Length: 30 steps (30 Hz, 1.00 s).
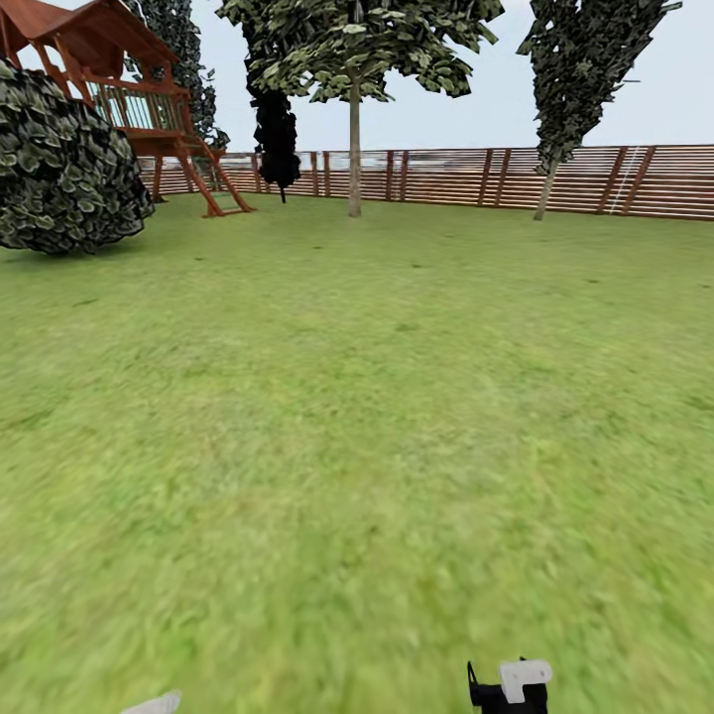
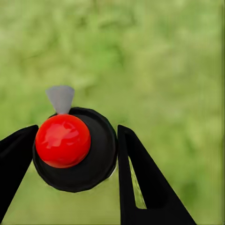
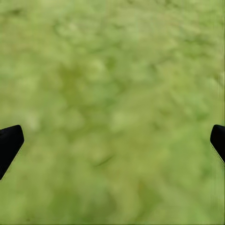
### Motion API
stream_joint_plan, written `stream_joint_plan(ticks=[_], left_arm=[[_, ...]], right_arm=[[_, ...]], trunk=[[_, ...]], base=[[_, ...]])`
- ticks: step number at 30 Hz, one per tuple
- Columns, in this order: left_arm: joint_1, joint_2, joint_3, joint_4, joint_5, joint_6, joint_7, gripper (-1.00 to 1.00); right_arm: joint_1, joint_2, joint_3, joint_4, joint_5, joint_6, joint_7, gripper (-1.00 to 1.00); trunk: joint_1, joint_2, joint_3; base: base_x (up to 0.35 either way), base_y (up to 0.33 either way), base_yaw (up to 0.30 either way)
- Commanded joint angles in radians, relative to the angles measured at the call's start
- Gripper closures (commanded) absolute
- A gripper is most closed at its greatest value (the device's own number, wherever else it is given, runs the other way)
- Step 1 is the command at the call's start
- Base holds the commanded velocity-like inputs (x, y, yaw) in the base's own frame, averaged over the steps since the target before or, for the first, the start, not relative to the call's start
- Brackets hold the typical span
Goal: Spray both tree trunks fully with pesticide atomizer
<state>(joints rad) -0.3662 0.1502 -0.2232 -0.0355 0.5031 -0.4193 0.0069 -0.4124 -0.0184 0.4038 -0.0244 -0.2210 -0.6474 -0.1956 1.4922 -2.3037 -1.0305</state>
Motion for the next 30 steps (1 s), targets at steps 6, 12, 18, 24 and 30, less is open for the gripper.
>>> stream_joint_plan(ticks=[6, 12, 18, 24, 30], left_arm=[[0.000, 0.000, -0.008, 0.000, 0.007, -0.003, 0.001, 1.00], [0.000, 0.000, -0.008, 0.000, 0.006, -0.003, 0.001, 1.00], [0.000, 0.000, -0.008, 0.000, 0.006, -0.003, 0.001, 1.00], [0.002, 0.000, -0.008, 0.000, 0.006, -0.003, 0.001, 1.00], [0.003, 0.001, -0.008, 0.000, 0.006, -0.002, 0.001, 1.00]], right_arm=[[0.000, 0.000, 0.009, 0.000, -0.006, -0.001, -0.004, -1.00], [0.000, 0.000, 0.009, 0.000, -0.006, -0.001, -0.004, -1.00], [0.000, 0.000, 0.009, 0.000, -0.006, -0.001, -0.004, -1.00], [0.000, 0.000, 0.009, 0.000, -0.006, -0.001, -0.004, -1.00], [0.000, 0.000, 0.009, 0.000, -0.006, -0.001, -0.004, -1.00]], trunk=[[0.000, 0.000, -0.001], [0.000, 0.000, -0.001], [0.000, 0.000, -0.001], [0.000, 0.000, -0.001], [0.000, 0.000, -0.001]], base=[[0.339, 0.000, 0.000], [0.339, 0.000, 0.000], [0.339, 0.000, 0.000], [0.339, 0.000, 0.000], [0.340, 0.000, 0.000]])
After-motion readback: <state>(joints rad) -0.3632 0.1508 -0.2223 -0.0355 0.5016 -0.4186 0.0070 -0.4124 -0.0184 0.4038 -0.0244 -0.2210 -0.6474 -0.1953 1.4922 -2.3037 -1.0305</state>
